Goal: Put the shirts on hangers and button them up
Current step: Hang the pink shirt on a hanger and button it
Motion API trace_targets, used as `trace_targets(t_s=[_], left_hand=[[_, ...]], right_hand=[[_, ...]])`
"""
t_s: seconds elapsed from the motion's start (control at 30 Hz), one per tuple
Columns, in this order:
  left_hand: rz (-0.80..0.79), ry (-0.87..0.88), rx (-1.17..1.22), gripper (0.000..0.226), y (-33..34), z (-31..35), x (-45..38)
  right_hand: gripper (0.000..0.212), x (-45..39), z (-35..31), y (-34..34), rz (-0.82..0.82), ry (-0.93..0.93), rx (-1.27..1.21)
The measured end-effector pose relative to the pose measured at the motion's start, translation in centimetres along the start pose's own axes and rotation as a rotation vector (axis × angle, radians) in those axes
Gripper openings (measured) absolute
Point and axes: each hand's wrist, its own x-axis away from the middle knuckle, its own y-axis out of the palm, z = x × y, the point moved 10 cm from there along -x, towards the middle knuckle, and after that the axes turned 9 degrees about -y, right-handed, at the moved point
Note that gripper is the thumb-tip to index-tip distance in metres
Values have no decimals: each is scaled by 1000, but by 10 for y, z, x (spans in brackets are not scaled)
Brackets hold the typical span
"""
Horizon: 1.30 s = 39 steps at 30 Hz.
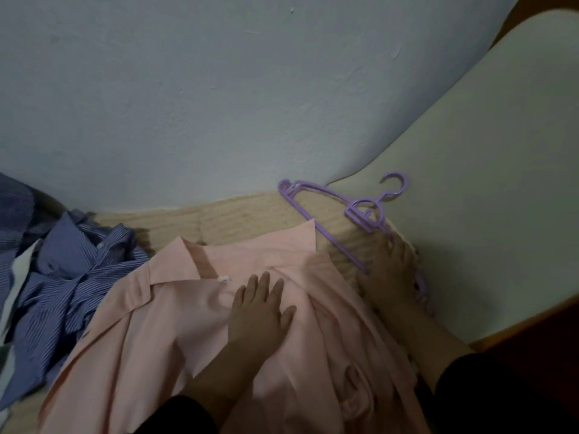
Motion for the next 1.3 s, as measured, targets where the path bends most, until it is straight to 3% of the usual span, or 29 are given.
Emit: trace_targets(t_s=[0.17,0.33,0.47,0.67,0.73,0.8,0.93,1.03,1.13,1.3], left_hand=[[-2,-20,-44,91,-7,-11,6],[129,-73,-54,65,-46,-40,23],[222,-166,-59,72,-86,-85,37],[333,-270,-102,59,-124,-158,58],[358,-363,-28,55,-131,-178,70],[354,-464,41,36,-130,-199,78],[202,-523,290,29,-121,-223,77],[184,-499,369,20,-129,-222,80],[299,-453,431,11,-155,-210,91],[392,-245,652,40,-196,-174,105]], right_hand=[[95,3,-8,-19,94,-38,-167],[109,10,-35,-20,-82,-185,-255],[117,23,-54,-23,-191,-276,-282],[119,37,-66,-27,-203,-320,-287],[114,43,-74,-25,-241,-376,-247],[112,48,-83,-23,-263,-442,-201],[107,60,-101,-27,-306,-510,-148],[105,66,-114,-29,-345,-548,-72],[102,71,-124,-33,-366,-561,-17],[100,80,-132,-45,-346,-542,49]])
